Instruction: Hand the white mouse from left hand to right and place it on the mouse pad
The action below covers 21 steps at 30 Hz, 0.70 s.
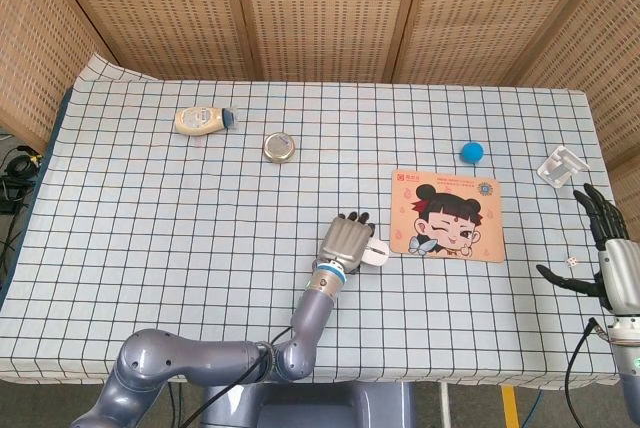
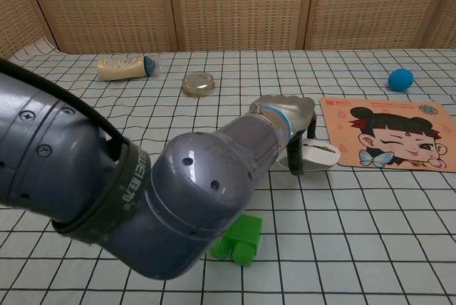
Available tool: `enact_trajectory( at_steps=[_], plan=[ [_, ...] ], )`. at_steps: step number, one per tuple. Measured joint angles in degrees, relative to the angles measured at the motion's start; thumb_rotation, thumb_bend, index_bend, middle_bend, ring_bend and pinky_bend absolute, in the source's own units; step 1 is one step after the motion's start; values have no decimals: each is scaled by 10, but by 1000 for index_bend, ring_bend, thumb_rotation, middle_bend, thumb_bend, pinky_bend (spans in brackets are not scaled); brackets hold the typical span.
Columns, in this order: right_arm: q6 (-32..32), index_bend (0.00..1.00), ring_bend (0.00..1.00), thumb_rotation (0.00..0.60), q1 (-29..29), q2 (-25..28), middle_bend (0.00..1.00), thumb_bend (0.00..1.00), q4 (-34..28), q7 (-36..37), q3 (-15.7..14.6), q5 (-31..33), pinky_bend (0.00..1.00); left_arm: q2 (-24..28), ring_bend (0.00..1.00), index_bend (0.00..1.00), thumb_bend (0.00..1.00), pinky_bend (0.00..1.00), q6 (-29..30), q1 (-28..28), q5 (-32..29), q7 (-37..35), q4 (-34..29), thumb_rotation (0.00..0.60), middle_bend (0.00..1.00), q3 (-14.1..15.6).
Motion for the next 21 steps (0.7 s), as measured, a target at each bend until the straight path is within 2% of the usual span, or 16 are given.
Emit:
enact_trajectory(
  at_steps=[5,14,21],
  plan=[
    [5,0,0,600,-1,-2,0,109,1,-6,1,0,0,12,0,74,113,0,1,2,-10,7,-21,600,0,5],
    [2,0,0,600,-1,-3,0,109,1,-18,2,4,0,50,0,60,112,0,23,33,-1,-13,-78,600,0,17],
    [0,0,0,600,1,-8,0,109,-2,-42,-2,0,0,134,0,61,111,0,66,108,54,-60,-196,600,0,53]
  ],
)
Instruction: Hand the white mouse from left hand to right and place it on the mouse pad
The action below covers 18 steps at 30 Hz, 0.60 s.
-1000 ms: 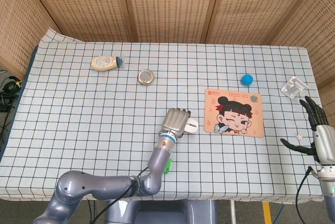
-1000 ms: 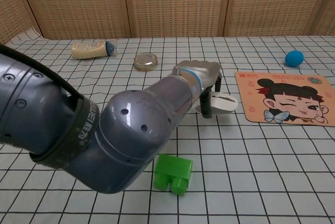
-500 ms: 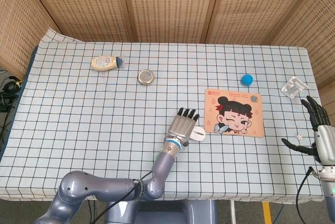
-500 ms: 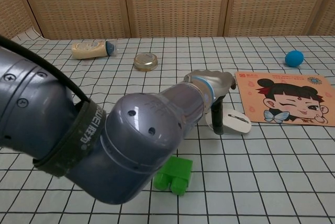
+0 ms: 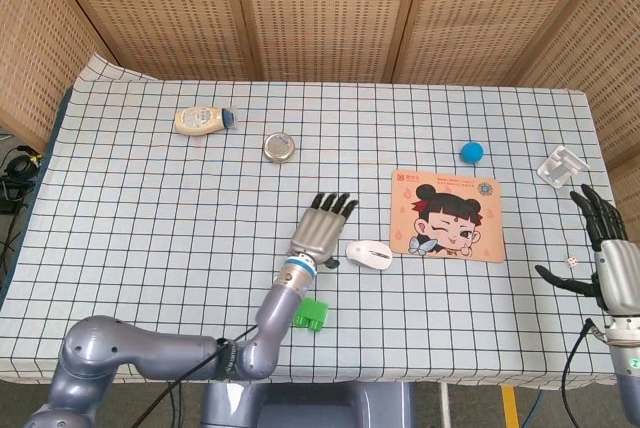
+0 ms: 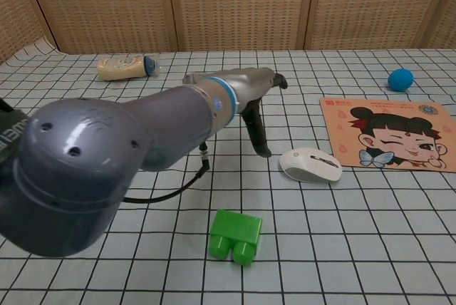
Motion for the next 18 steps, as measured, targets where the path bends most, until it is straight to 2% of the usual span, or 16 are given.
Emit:
enact_trajectory(
  at_steps=[5,9,15,18],
  plan=[
    [-3,0,0,600,2,-6,0,110,-4,-25,-5,-5,0,100,0,62,112,0,41,80,60,-50,-107,600,0,44],
    [-5,0,0,600,4,-12,0,110,-6,-44,-8,-9,0,190,0,62,112,0,81,153,143,-106,-171,600,0,95],
    [-10,0,0,600,8,-21,0,109,-9,-71,-12,-10,0,289,0,64,112,0,155,252,283,-196,-215,600,0,175],
    [-11,0,0,600,9,-24,0,109,-10,-79,-12,-11,0,314,0,65,112,0,204,302,350,-238,-222,600,0,213]
  ],
)
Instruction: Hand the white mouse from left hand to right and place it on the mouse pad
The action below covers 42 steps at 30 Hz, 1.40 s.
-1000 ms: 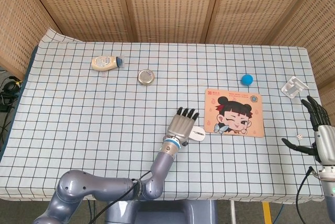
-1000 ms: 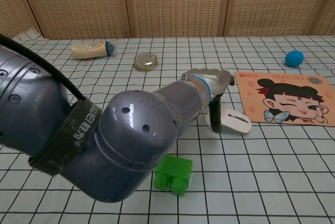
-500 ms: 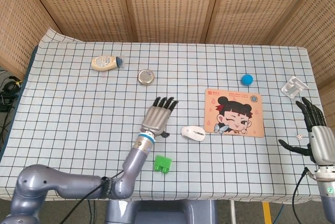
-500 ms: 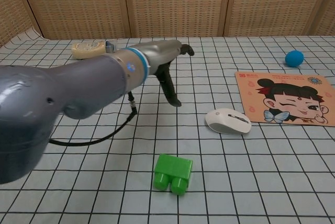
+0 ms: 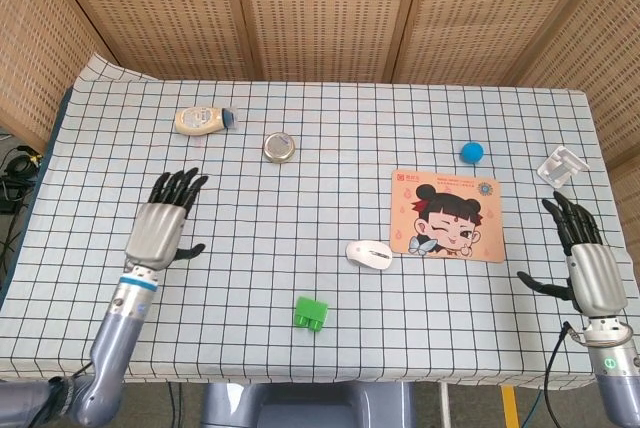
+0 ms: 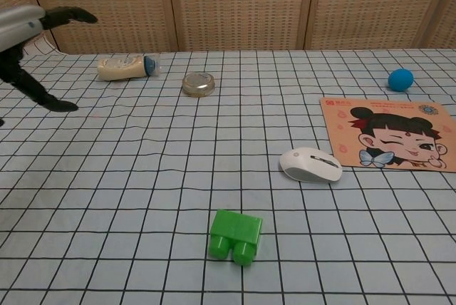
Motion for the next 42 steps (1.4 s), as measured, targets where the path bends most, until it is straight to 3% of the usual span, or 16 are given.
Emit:
enact_trajectory(
  at_steps=[4,9,16,22,31,35,42],
  plan=[
    [1,0,0,600,1,-2,0,108,-2,-8,-1,-2,0,22,0,67,111,0,69,66,68,-47,6,600,0,44],
    [1,32,0,600,4,-7,0,109,-13,-30,-3,-8,0,47,0,70,112,0,121,129,114,-99,17,600,0,77],
    [-20,99,0,600,25,-16,0,110,-76,-80,-2,-18,0,77,0,70,111,0,133,158,138,-132,14,600,0,73],
    [-74,126,0,600,61,-38,0,127,-152,-192,8,2,0,89,0,71,112,0,118,168,137,-154,12,600,0,57],
    [-163,133,0,600,145,-153,0,154,-206,-383,44,170,0,106,0,71,112,0,97,181,134,-185,8,600,0,36],
    [-184,138,0,600,182,-222,0,153,-184,-440,56,247,0,112,0,71,112,0,87,184,132,-194,7,600,0,28],
    [-207,198,0,600,221,-288,4,172,-112,-469,67,317,0,114,0,71,112,0,69,188,129,-202,9,600,0,18]
  ],
)
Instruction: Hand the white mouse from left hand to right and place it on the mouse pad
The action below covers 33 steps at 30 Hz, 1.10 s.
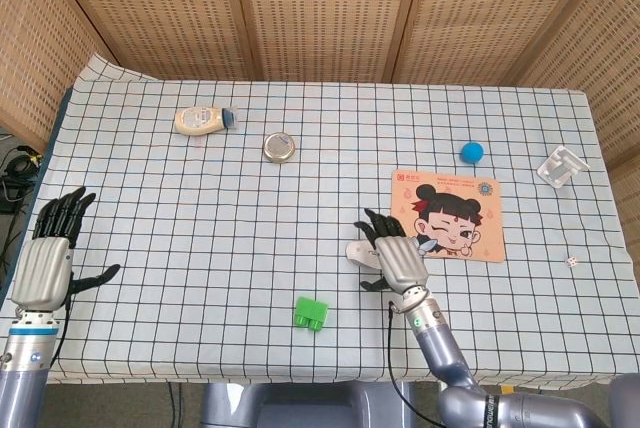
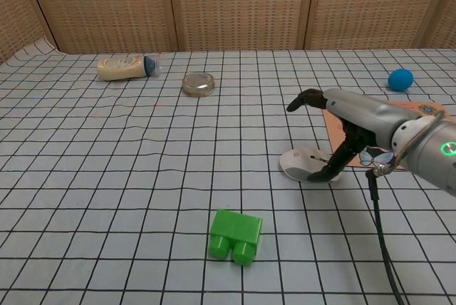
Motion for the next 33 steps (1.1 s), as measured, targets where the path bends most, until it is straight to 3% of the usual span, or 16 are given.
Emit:
enact_trajectory(
  at_steps=[5,18,28,30,33],
  plan=[
    [-10,248,0,600,18,-30,32,203,39,-4,3,17,0,1,0,72,111,0,-9,3,-2,-6,1,600,0,-9],
    [-23,246,0,600,40,-63,36,238,121,-2,8,55,0,8,0,75,111,0,-25,13,3,-22,-2,600,0,-24],
    [-34,342,0,600,44,-57,112,405,143,3,8,75,0,8,0,80,112,0,-36,18,7,-21,-4,600,0,-31],
    [-36,384,27,600,45,-56,160,427,148,5,6,77,31,8,0,80,112,0,-36,20,8,-21,-5,600,0,-32],
    [-36,453,175,600,45,-55,298,435,156,5,4,77,210,7,0,80,112,0,-38,21,9,-19,-5,600,0,-34]
  ],
)
